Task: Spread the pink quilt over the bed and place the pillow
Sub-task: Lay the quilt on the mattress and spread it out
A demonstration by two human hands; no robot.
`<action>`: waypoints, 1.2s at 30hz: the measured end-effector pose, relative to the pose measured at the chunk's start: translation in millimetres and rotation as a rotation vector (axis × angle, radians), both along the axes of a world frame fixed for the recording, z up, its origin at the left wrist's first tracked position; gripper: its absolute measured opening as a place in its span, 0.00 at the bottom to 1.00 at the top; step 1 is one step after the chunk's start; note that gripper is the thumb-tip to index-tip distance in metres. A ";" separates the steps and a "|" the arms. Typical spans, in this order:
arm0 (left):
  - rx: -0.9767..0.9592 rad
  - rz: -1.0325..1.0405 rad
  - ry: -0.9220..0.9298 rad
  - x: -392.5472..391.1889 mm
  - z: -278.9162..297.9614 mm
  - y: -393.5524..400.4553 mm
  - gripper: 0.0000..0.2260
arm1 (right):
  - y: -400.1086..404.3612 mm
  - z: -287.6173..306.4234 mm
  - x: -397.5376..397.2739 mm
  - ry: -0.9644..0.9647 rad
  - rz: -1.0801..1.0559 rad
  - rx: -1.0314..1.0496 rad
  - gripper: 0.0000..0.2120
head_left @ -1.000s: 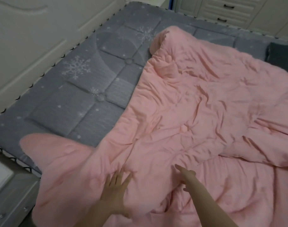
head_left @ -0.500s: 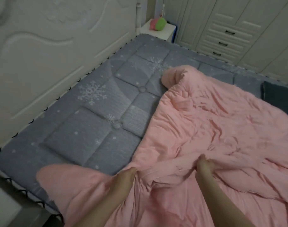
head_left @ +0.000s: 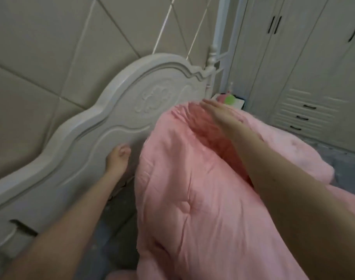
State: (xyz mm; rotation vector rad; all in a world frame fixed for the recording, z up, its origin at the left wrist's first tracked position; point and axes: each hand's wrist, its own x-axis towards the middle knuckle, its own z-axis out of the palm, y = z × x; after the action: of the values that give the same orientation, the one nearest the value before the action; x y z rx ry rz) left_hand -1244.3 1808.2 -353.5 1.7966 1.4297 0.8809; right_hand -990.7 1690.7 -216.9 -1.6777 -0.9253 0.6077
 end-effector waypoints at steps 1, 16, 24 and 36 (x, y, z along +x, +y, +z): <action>-0.028 0.007 0.022 -13.8 -12.2 3.5 0.12 | 0.2 -22.3 -4.8 0.021 0.002 -0.036 0.19; -0.422 0.038 0.124 -106.5 -181.0 -99.6 0.12 | -113.6 -255.1 -18.5 0.375 -0.027 -0.556 0.20; -0.319 -0.101 0.244 -74.0 -144.8 -195.4 0.15 | -185.2 -198.2 -29.8 0.415 0.009 -0.375 0.17; -0.515 -0.126 0.150 -125.8 -182.7 -299.4 0.14 | -294.4 -272.8 -100.1 0.449 -0.200 -0.242 0.15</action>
State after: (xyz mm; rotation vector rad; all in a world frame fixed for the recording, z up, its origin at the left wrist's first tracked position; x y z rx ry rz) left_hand -1370.1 1508.8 -536.2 1.5548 1.4526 0.2783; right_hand -1090.8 1396.3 -489.7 -1.7188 -0.3684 0.9383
